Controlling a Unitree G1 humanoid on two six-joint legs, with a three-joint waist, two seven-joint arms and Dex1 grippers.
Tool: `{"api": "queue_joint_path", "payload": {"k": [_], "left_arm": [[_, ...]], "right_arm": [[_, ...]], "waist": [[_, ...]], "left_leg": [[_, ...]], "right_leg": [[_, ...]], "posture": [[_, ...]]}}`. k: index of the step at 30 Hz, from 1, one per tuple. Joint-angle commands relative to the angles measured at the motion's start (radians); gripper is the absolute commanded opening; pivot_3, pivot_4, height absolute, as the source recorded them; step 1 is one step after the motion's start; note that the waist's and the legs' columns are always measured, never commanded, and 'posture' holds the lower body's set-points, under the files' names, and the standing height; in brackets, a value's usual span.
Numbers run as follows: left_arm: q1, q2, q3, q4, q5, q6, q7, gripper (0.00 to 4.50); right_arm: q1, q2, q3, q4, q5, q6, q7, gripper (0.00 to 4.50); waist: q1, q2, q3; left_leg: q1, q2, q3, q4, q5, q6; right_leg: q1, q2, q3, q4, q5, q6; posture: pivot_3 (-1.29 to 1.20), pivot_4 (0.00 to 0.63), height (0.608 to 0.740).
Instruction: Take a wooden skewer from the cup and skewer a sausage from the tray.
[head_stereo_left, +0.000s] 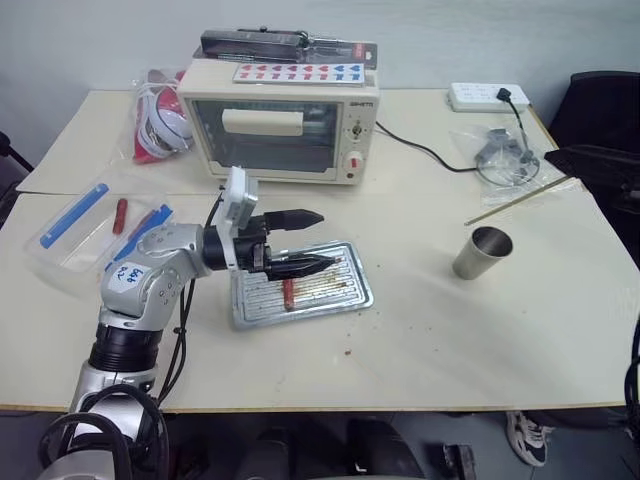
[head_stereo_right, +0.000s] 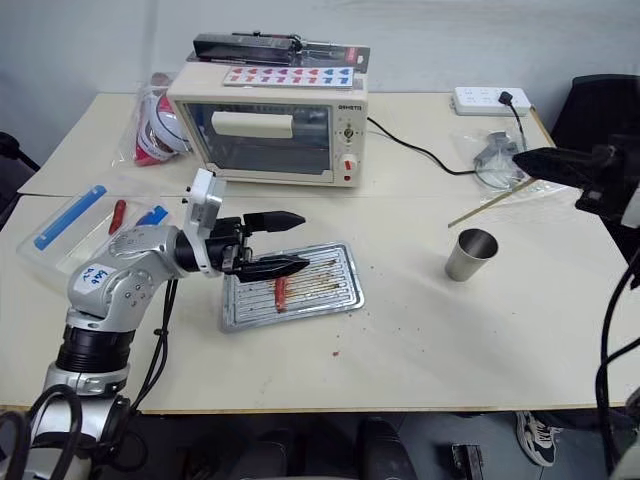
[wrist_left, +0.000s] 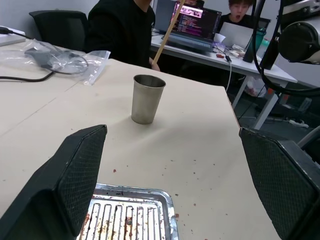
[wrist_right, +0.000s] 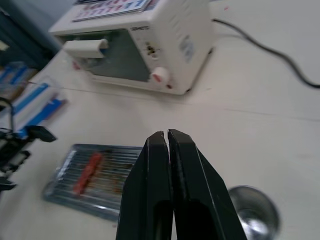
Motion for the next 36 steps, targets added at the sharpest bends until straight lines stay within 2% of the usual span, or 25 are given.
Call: {"api": "queue_joint_path", "payload": {"k": [1,4,6,14,23,24,25,34,36], "left_arm": [[0.003,0.007,0.033,-0.073,-0.014,-0.009,0.026,4.5],[0.017,0.012,0.036,-0.117,-0.02,0.003,0.046,4.5],[0.022,0.013,0.042,-0.141,-0.018,0.007,0.065,4.5],[0.037,0.036,0.093,-0.178,-0.026,0.027,0.127,4.5],[0.066,0.024,0.117,-0.165,-0.029,0.008,0.153,4.5],[0.069,0.016,0.115,-0.155,-0.029,0.002,0.149,4.13],[0.07,0.011,0.112,-0.146,-0.028,-0.005,0.144,4.03],[0.008,-0.029,0.049,-0.043,0.027,-0.086,0.098,1.96],[-0.005,-0.03,0.039,-0.022,0.039,-0.102,0.086,1.96]], "right_arm": [[-0.059,0.1,0.066,0.095,0.287,-0.053,-0.189,0.02],[0.011,0.207,0.173,0.071,0.545,-0.212,-0.376,0.02],[0.05,0.287,0.202,0.03,0.611,-0.29,-0.453,0.02],[0.134,0.541,0.151,-0.045,0.617,-0.415,-0.605,0.02],[0.124,0.643,0.092,-0.047,0.617,-0.407,-0.652,0.02],[0.124,0.653,0.088,-0.049,0.617,-0.404,-0.653,0.0],[0.124,0.661,0.086,-0.05,0.617,-0.402,-0.656,0.0],[0.134,0.698,0.087,-0.066,0.617,-0.388,-0.655,0.0],[0.132,0.7,0.083,-0.059,0.617,-0.381,-0.648,0.0]], "waist": [[-0.002,0.0,0.0],[-0.002,0.0,0.0],[-0.003,0.0,0.0],[-0.003,0.0,0.0],[-0.007,0.0,0.0],[-0.007,0.0,0.0],[-0.008,0.0,0.0],[-0.012,0.0,0.0],[-0.016,0.0,0.0]], "left_leg": [[0.0,0.0,0.0,0.0,0.0,0.0],[-0.001,0.001,0.0,0.0,0.0,0.0],[-0.001,0.001,-0.001,0.0,0.0,0.0],[-0.011,0.001,-0.004,0.007,0.0,0.0],[-0.014,0.001,-0.003,0.008,0.0,0.0],[-0.014,0.001,-0.003,0.008,0.0,0.0],[-0.014,0.001,-0.003,0.008,0.0,0.0],[-0.014,0.001,-0.003,0.008,0.0,0.0],[-0.014,0.001,-0.003,0.008,0.0,0.0]], "right_leg": [[0.0,0.0,0.0,0.0,0.0,0.0],[-0.001,0.0,-0.001,0.0,0.0,0.0],[-0.001,0.0,-0.001,0.0,0.0,0.0],[-0.006,0.0,-0.005,0.001,0.001,0.001],[-0.011,0.0,-0.004,0.003,0.001,0.001],[-0.011,0.0,-0.004,0.003,0.001,0.001],[-0.011,0.0,-0.004,0.003,0.001,0.001],[-0.011,0.0,-0.004,0.003,0.001,0.001],[-0.011,0.0,-0.004,0.003,0.001,0.001]], "posture": [[0.0,0.15,0.74],[0.0,0.15,0.74],[0.0,0.15,0.74],[0.0,0.15,0.74],[0.0,0.15,0.74],[0.0,0.15,0.74],[0.0,0.15,0.74],[0.0,0.15,0.74],[0.0,0.15,0.74]]}}
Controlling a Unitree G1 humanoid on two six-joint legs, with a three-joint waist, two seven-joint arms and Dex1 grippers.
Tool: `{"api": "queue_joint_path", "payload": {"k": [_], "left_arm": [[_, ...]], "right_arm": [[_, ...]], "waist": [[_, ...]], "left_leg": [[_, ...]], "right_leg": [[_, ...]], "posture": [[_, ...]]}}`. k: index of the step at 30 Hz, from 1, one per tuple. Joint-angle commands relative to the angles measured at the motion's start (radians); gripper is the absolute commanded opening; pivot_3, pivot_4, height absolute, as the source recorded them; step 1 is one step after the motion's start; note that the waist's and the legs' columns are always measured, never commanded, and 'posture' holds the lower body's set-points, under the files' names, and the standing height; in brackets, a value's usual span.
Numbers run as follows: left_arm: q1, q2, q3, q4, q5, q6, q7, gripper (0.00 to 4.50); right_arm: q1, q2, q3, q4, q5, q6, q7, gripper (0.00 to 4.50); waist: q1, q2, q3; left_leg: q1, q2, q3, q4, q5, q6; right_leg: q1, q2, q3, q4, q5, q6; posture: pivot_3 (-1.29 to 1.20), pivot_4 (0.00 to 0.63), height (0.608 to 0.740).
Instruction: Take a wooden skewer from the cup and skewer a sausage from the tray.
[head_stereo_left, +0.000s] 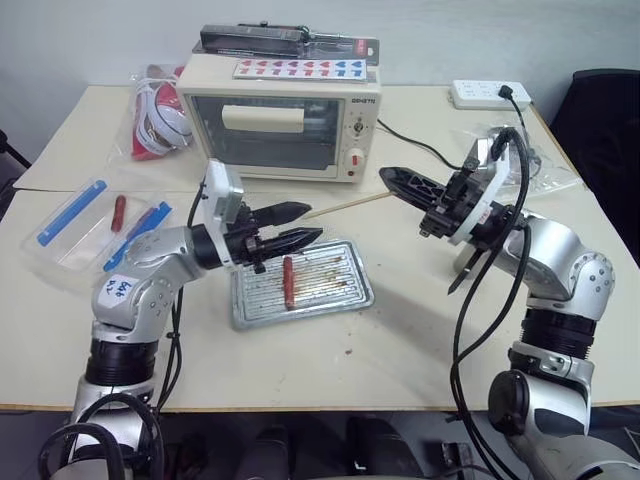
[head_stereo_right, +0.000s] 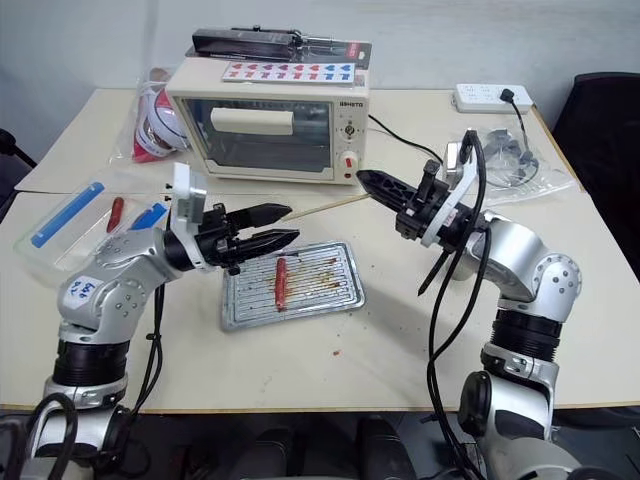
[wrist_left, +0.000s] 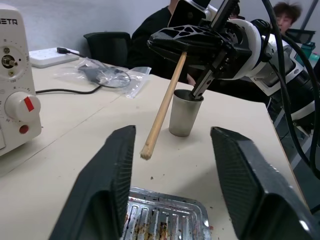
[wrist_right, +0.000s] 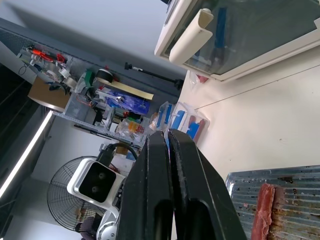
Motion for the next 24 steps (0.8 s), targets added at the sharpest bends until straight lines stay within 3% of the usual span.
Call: {"api": "queue_joint_path", "payload": {"k": [1,17,24], "left_arm": [[-0.037,-0.002,-0.012,0.021,0.021,-0.047,-0.027,1.96],[-0.057,-0.02,-0.03,0.044,0.027,-0.074,-0.058,1.96],[-0.076,-0.04,-0.034,0.078,0.052,-0.1,-0.052,0.48]], "right_arm": [[-0.013,0.005,-0.03,-0.029,0.025,0.018,0.027,0.0],[-0.013,0.031,-0.043,-0.041,0.025,0.026,0.034,0.0],[-0.006,0.034,-0.037,-0.049,0.025,0.029,0.04,0.0]], "waist": [[-0.005,0.0,0.0],[-0.017,0.0,0.0],[-0.016,0.0,0.0]], "left_leg": [[0.0,0.0,0.0,0.0,0.0,0.0],[0.0,0.0,0.0,-0.001,0.0,0.0],[-0.001,0.0,0.001,-0.001,0.0,0.0]], "right_leg": [[0.0,0.0,0.0,0.0,0.0,0.0],[-0.002,0.0,0.001,0.0,0.0,0.0],[-0.002,0.0,0.001,0.001,0.0,0.0]], "posture": [[0.0,0.15,0.74],[0.0,0.15,0.74],[0.0,0.15,0.74]]}}
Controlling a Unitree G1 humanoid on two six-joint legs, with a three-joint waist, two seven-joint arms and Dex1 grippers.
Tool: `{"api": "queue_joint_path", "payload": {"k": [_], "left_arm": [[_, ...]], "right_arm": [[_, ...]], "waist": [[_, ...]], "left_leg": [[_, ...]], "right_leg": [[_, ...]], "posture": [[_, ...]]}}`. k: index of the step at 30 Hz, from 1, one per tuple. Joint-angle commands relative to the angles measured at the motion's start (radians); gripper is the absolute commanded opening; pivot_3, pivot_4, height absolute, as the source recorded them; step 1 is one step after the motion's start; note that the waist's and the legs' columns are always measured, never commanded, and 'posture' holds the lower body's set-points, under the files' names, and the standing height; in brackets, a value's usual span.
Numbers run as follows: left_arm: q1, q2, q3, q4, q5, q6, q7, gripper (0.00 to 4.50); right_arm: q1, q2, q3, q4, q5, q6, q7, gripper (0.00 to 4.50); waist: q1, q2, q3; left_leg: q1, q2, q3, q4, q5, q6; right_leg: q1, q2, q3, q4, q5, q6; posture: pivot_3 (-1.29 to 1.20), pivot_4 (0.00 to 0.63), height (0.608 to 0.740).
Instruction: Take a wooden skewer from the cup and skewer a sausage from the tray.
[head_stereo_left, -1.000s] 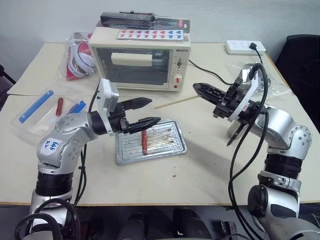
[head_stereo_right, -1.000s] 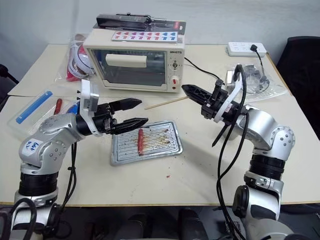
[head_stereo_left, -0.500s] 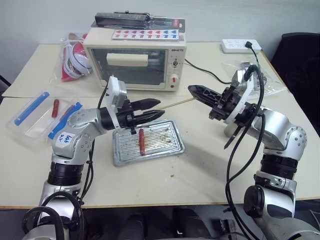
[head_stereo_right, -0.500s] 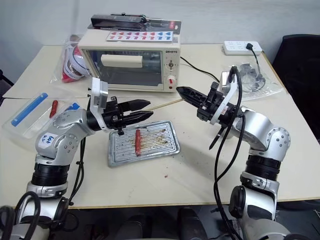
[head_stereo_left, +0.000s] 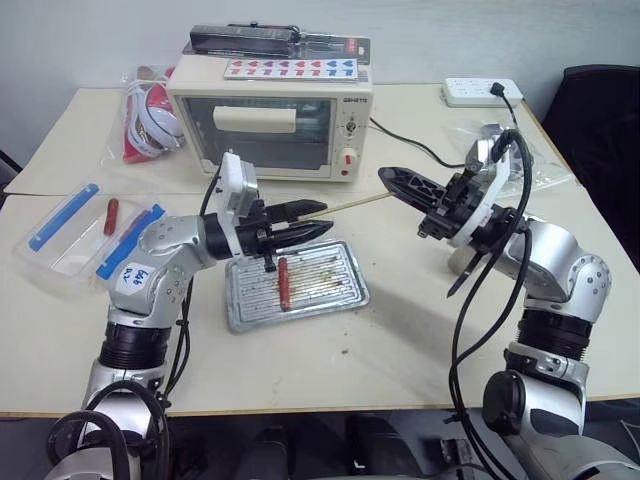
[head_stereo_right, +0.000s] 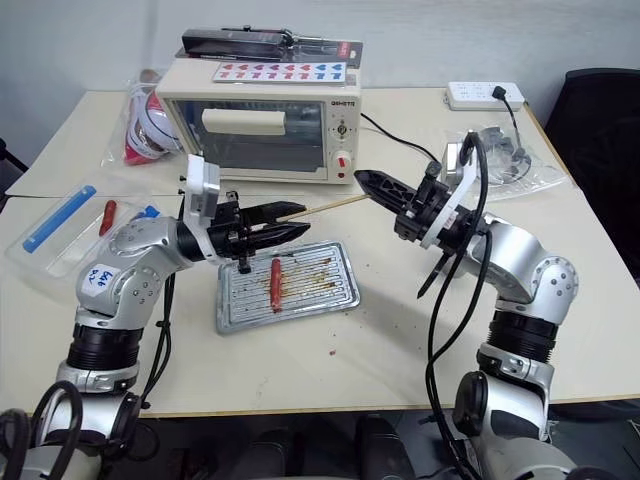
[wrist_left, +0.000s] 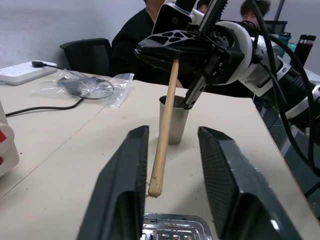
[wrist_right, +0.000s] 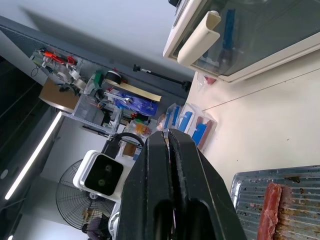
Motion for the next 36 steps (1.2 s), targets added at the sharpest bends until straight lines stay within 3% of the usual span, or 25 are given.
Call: {"api": "queue_joint_path", "payload": {"k": [1,2,16,21,27,31,32,36], "left_arm": [[-0.031,-0.012,-0.001,-0.004,0.01,-0.029,0.002,0.25],[-0.034,-0.012,-0.005,-0.002,0.018,-0.03,0.003,0.09],[-0.039,-0.031,0.006,0.0,0.009,-0.024,0.003,0.04],[-0.029,0.008,0.001,-0.01,0.026,-0.005,-0.008,0.04],[0.008,0.078,0.031,-0.048,0.005,0.036,-0.022,0.0],[0.057,0.142,0.068,-0.105,-0.018,0.074,-0.029,0.0],[0.071,0.16,0.08,-0.122,-0.025,0.086,-0.029,0.0],[0.23,0.294,0.25,-0.255,-0.093,0.184,-0.002,0.0]], "right_arm": [[-0.005,0.005,-0.006,-0.05,0.025,0.002,0.019,0.0],[-0.004,0.005,-0.006,-0.05,0.025,0.002,0.02,0.0],[0.042,0.008,0.014,-0.103,0.025,-0.014,0.029,0.0],[0.04,-0.026,0.018,-0.103,0.025,-0.012,0.044,0.0],[0.032,-0.078,0.029,-0.085,0.025,-0.017,0.033,1.43],[0.032,-0.205,0.106,-0.083,0.023,-0.003,0.035,2.5],[0.031,-0.243,0.135,-0.092,0.024,-0.006,0.028,2.5],[-0.001,-0.348,0.318,-0.279,-0.32,0.025,0.198,2.5]], "waist": [[0.0,0.0,0.0],[0.001,0.0,0.0],[0.0,0.0,0.0],[0.0,0.0,0.0],[0.0,0.0,0.0],[0.0,0.0,0.0],[0.0,0.0,0.0],[-0.008,0.0,0.0]], "left_leg": [[0.0,0.0,0.0,0.0,0.0,0.0],[0.0,0.0,0.0,0.0,0.0,0.0],[0.0,0.0,0.0,0.0,0.0,0.0],[0.0,0.0,0.0,0.0,0.0,0.0],[0.0,0.0,0.0,0.0,0.0,0.0],[0.0,0.0,0.0,0.0,0.0,0.0],[-0.001,0.0,0.0,0.0,0.0,0.0],[-0.001,0.0,0.001,-0.002,0.0,0.0]], "right_leg": [[0.0,0.0,0.0,0.0,0.0,0.0],[0.0,0.0,0.0,0.0,0.0,0.0],[0.0,0.0,0.0,0.0,0.0,0.0],[0.0,0.0,0.0,0.0,0.0,0.0],[-0.001,0.0,0.0,0.0,0.0,0.0],[-0.001,0.0,0.0,0.0,0.0,0.0],[-0.001,0.0,0.0,0.0,0.0,0.0],[-0.002,0.0,0.001,-0.001,0.0,0.0]], "posture": [[0.0,0.15,0.74],[0.0,0.15,0.74],[0.0,0.15,0.74],[0.0,0.15,0.74],[0.0,0.15,0.74],[0.0,0.15,0.74],[0.0,0.15,0.74],[0.0,0.15,0.74]]}}
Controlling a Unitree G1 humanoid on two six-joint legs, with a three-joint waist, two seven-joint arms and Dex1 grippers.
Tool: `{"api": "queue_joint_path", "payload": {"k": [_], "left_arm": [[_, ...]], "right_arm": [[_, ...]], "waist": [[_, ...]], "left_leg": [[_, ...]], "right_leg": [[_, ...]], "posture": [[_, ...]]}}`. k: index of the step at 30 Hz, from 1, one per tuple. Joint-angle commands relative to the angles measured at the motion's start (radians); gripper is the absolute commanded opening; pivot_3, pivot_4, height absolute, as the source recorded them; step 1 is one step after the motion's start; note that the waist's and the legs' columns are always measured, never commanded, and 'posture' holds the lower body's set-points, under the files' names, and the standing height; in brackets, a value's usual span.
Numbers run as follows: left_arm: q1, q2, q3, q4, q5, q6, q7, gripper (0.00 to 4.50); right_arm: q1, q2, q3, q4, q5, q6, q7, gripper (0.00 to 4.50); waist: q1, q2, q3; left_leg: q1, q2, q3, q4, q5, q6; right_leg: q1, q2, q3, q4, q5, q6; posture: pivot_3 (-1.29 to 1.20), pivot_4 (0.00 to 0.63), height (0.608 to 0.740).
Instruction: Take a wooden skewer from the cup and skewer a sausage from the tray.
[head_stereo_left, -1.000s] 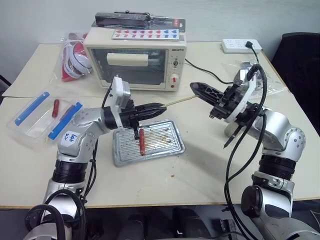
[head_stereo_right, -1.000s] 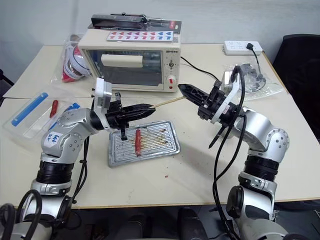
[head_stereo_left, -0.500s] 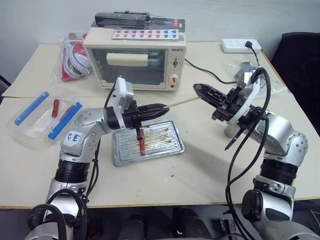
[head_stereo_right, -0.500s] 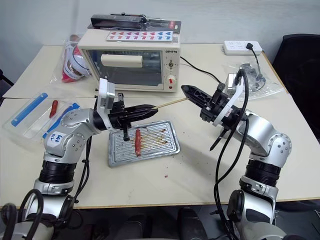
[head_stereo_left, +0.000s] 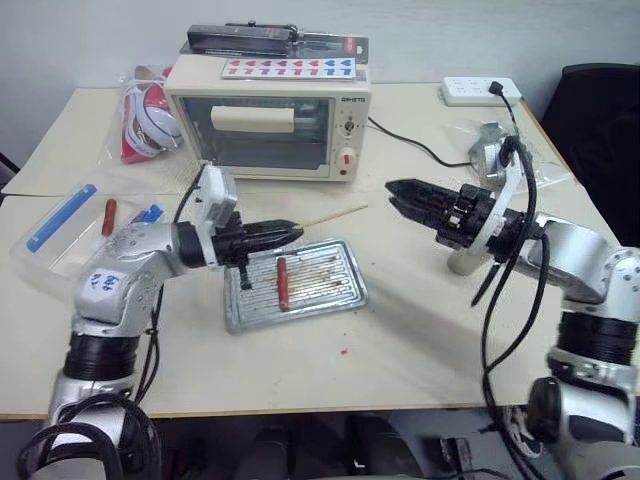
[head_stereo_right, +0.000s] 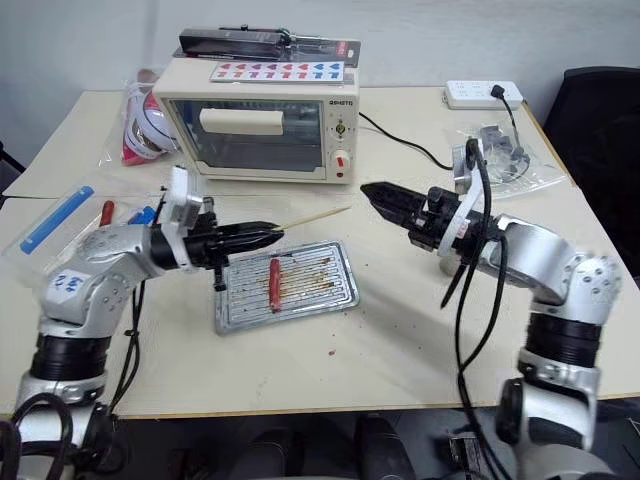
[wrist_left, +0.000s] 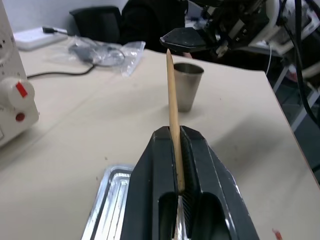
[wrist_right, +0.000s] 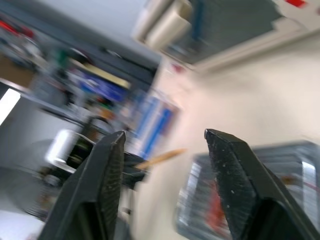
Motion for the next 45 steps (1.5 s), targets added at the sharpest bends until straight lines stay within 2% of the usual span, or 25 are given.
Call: {"api": "queue_joint_path", "payload": {"k": [1,4,10,13,17,22,28,33,39,42,45], "left_arm": [[0.134,0.097,0.22,-0.166,-0.104,0.105,0.045,0.0],[0.244,0.147,0.374,-0.254,-0.185,0.194,0.087,0.0],[0.462,0.216,0.617,-0.329,-0.236,0.29,0.116,0.0],[0.543,0.215,0.703,-0.36,-0.256,0.313,0.122,0.0],[0.597,0.211,0.742,-0.378,-0.274,0.322,0.136,0.0],[0.619,0.213,0.751,-0.386,-0.292,0.321,0.16,0.0],[0.637,0.217,0.766,-0.393,-0.309,0.318,0.177,0.0],[0.618,0.215,0.736,-0.388,-0.313,0.308,0.196,0.0],[0.612,0.227,0.707,-0.355,-0.294,0.284,0.184,0.0],[0.603,0.231,0.691,-0.342,-0.292,0.269,0.186,0.0],[0.598,0.231,0.676,-0.341,-0.294,0.259,0.187,0.0]], "right_arm": [[-0.017,-0.054,0.169,-0.216,-0.302,-0.011,0.181,2.5],[0.013,-0.056,0.274,-0.299,-0.482,-0.067,0.284,2.5],[-0.015,-0.026,0.513,-0.363,-0.829,-0.179,0.45,2.5],[-0.025,0.044,0.579,-0.333,-0.921,-0.206,0.484,2.98],[-0.069,0.14,0.679,-0.289,-1.06,-0.227,0.519,4.14],[-0.103,0.278,0.753,-0.193,-1.195,-0.241,0.532,4.14],[-0.108,0.39,0.722,-0.101,-1.28,-0.196,0.513,4.14],[-0.127,0.457,0.734,0.022,-1.376,-0.251,0.543,4.14],[-0.109,0.487,0.75,0.043,-1.441,-0.265,0.593,4.14],[-0.102,0.491,0.768,0.045,-1.483,-0.28,0.612,3.58],[-0.093,0.486,0.776,0.035,-1.516,-0.288,0.627,2.8]], "waist": [[-0.007,0.0,0.0],[-0.003,0.0,0.0],[0.009,0.0,0.0],[0.007,-0.001,0.0],[0.005,-0.001,0.0],[0.002,-0.001,0.0],[0.003,-0.001,0.0],[-0.002,-0.001,0.0],[-0.008,-0.001,0.0],[-0.014,-0.001,0.0],[-0.02,-0.001,0.0]], "left_leg": [[0.0,0.0,0.0,-0.001,0.0,0.0],[0.0,0.002,-0.001,-0.004,0.0,0.0],[0.001,-0.001,-0.001,-0.002,0.0,0.0],[0.001,-0.001,-0.001,-0.002,0.0,-0.001],[0.001,-0.001,-0.001,-0.003,0.0,-0.001],[0.002,-0.001,-0.001,-0.004,0.001,-0.002],[0.002,-0.002,-0.001,-0.004,0.001,-0.002],[0.003,-0.002,-0.001,-0.004,0.001,-0.002],[0.003,-0.002,-0.001,-0.005,0.001,-0.002],[0.003,-0.002,-0.001,-0.005,0.001,-0.002],[0.003,-0.002,-0.001,-0.005,0.001,-0.002]], "right_leg": [[-0.001,0.0,0.0,0.0,0.0,0.0],[-0.001,0.002,0.001,-0.001,0.0,0.0],[-0.001,0.0,0.001,-0.002,0.0,0.0],[-0.001,-0.001,0.001,-0.003,0.0,0.0],[-0.001,0.0,0.001,-0.002,0.0,0.0],[-0.001,0.0,0.0,-0.001,0.0,-0.001],[-0.001,-0.001,0.0,-0.001,0.0,-0.001],[-0.001,-0.001,-0.001,0.0,0.0,-0.001],[-0.001,-0.001,-0.001,0.0,0.0,-0.001],[-0.001,-0.001,-0.001,0.0,0.0,-0.001],[-0.001,-0.001,-0.001,0.0,0.0,-0.001]], "posture": [[0.0,0.15,0.74],[0.0,0.15,0.74],[0.0,0.15,0.74],[0.0,0.15,0.74],[0.0,0.15,0.74],[0.0,0.15,0.74],[0.0,0.15,0.74],[0.0,0.15,0.74],[0.0,0.15,0.74],[0.0,0.15,0.74],[0.0,0.15,0.74]]}}
